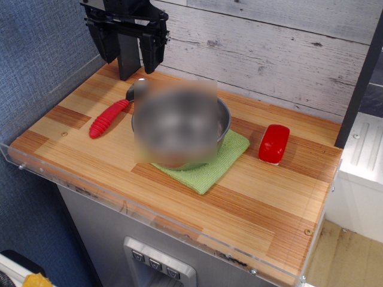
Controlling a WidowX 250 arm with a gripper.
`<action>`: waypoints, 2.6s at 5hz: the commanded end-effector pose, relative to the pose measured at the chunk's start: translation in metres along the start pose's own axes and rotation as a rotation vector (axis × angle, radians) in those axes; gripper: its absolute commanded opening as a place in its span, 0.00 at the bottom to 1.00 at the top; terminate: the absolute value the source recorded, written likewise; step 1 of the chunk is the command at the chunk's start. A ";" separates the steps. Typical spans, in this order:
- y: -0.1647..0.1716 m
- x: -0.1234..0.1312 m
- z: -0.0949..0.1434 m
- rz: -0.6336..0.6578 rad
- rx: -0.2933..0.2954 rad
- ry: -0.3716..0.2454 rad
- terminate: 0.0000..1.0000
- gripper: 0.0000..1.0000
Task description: Place the red vegetable to the left of the silver pot and to the right of the red spoon.
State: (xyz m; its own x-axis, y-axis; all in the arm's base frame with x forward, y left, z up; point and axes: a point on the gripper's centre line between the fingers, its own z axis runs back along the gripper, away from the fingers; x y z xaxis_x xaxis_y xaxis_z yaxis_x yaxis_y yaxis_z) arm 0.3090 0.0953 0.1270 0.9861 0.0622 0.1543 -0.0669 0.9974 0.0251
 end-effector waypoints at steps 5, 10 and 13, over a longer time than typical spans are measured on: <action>-0.120 0.018 -0.019 -0.115 -0.066 -0.037 0.00 1.00; -0.184 0.030 -0.065 -0.150 -0.015 -0.004 0.00 1.00; -0.180 0.025 -0.095 -0.063 -0.013 -0.003 0.00 1.00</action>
State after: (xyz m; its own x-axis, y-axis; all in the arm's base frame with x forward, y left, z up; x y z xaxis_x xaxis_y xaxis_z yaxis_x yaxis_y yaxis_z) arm 0.3585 -0.0808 0.0208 0.9924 -0.0041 0.1229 0.0008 0.9996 0.0265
